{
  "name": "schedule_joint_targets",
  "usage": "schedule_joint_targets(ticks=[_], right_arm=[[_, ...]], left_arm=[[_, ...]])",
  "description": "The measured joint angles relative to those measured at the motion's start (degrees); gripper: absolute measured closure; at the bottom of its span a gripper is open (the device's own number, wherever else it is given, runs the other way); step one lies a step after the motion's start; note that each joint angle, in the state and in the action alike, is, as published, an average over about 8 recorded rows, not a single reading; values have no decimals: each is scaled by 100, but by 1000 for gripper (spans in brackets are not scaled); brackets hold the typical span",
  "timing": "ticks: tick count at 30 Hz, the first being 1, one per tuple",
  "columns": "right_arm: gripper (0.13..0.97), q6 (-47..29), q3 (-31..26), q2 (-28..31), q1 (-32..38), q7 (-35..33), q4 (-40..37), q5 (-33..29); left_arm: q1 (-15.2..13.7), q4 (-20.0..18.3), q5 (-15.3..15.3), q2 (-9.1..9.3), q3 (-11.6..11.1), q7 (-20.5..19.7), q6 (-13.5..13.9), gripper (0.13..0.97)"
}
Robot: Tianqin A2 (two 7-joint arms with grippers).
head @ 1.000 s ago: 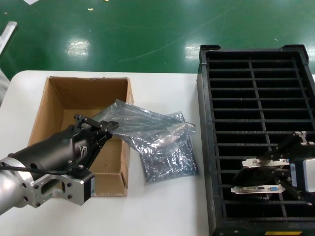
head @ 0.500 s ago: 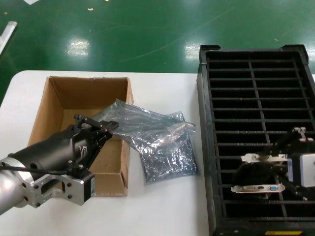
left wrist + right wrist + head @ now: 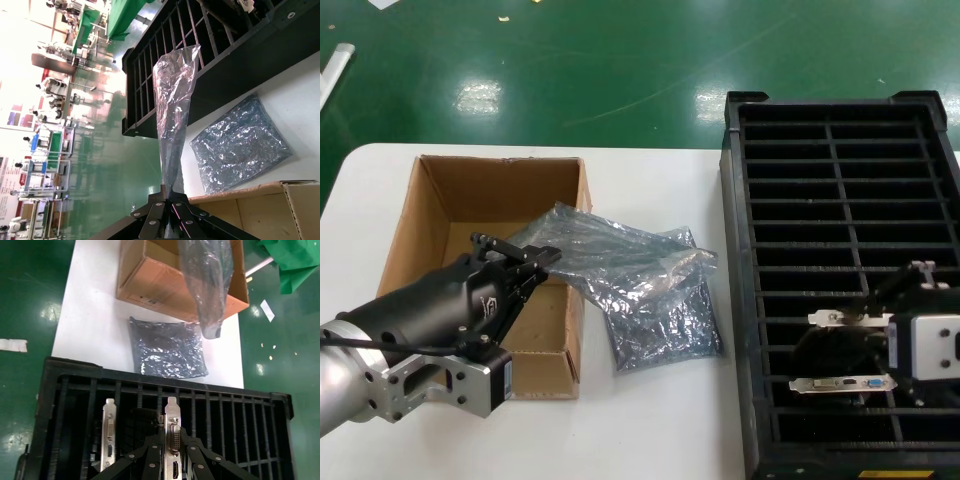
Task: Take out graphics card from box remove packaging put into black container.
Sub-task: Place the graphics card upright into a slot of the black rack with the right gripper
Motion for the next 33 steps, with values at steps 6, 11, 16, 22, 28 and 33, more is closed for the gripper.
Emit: schedule_joint_targets(ticks=[6, 11, 16, 22, 28, 33], right_arm=[[916, 47, -41, -44, -112, 5, 0, -79], [916, 108, -75, -93, -180, -1, 0, -240], [916, 185, -130, -187, -222, -6, -11, -531], [916, 262, -229, -339, -246, -49, -97, -799], [916, 317, -329, -465, -309, -117, -224, -934], [916, 339, -346, -512, -363, -136, -291, -967]], left_arm=[[0, 0, 0, 0, 0, 0, 0, 959], [0, 0, 0, 0, 0, 0, 0, 959], [0, 0, 0, 0, 0, 0, 0, 959], [0, 0, 0, 0, 0, 0, 0, 959], [0, 0, 0, 0, 0, 0, 0, 959], [0, 0, 0, 0, 0, 0, 0, 959]])
